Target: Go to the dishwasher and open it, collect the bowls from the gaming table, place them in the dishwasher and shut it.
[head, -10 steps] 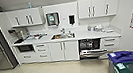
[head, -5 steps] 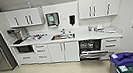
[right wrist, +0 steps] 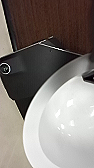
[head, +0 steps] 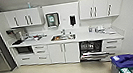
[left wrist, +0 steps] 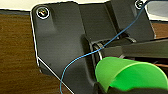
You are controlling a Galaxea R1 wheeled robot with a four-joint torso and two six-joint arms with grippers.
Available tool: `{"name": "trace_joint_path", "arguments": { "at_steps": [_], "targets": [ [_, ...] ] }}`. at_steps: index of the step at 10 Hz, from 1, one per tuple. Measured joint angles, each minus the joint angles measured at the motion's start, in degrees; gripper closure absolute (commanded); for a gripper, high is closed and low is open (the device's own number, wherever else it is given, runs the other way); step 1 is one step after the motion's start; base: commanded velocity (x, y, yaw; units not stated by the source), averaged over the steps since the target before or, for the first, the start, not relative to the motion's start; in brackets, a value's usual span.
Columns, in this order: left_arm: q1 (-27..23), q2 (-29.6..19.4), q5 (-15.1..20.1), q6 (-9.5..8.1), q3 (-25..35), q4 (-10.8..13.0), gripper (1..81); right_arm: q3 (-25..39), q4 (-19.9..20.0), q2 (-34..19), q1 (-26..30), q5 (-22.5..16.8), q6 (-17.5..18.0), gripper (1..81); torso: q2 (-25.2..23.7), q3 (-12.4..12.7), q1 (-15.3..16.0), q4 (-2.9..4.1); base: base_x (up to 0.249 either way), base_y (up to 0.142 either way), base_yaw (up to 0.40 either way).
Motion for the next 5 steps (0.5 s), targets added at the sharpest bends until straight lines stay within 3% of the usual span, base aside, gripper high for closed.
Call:
{"name": "trace_joint_path", "arguments": {
  "at_steps": [5],
  "targets": [
    [0.07,0.02,0.16,0.00,-0.15,0.00,81.1,0.00,-0.02,-0.16,0.09,-0.11,0.00,81.1,0.02,0.00,0.00,0.00,0.104,0.000,0.000]
  ]
}}
